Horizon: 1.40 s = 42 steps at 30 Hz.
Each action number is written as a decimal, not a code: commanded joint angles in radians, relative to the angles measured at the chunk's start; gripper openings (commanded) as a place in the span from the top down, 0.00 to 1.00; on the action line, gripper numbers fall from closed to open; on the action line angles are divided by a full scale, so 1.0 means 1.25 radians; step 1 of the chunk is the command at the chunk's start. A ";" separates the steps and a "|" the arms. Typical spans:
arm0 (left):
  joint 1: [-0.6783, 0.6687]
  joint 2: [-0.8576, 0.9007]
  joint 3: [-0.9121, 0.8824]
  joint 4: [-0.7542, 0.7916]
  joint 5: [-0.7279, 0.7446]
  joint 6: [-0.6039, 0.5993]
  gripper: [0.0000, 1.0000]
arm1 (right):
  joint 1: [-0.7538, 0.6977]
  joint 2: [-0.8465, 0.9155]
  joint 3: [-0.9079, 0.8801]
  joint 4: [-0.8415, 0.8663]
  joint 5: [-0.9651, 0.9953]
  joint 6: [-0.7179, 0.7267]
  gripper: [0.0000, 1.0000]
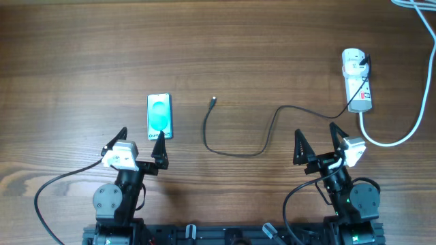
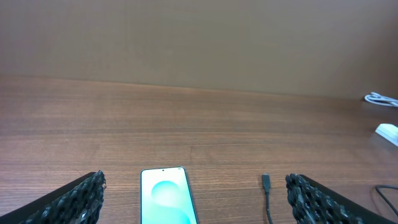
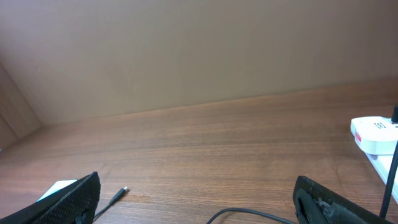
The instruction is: Plug charger to phone and switch on socket
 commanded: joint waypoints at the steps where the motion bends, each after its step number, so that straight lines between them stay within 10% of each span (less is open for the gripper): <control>1: 0.002 -0.004 -0.007 0.008 -0.011 0.010 0.00 | 0.003 0.002 -0.001 0.002 0.011 0.006 0.00; 21: 0.002 0.041 0.039 0.009 0.011 0.010 0.00 | 0.003 0.002 -0.001 0.001 0.011 0.006 0.00; 34: 0.002 0.504 0.354 -0.027 0.012 0.013 0.00 | 0.003 0.002 -0.001 0.002 0.011 0.006 0.00; 42: 0.002 0.902 0.840 -0.397 0.016 0.013 0.00 | 0.003 0.002 -0.001 0.002 0.011 0.006 0.00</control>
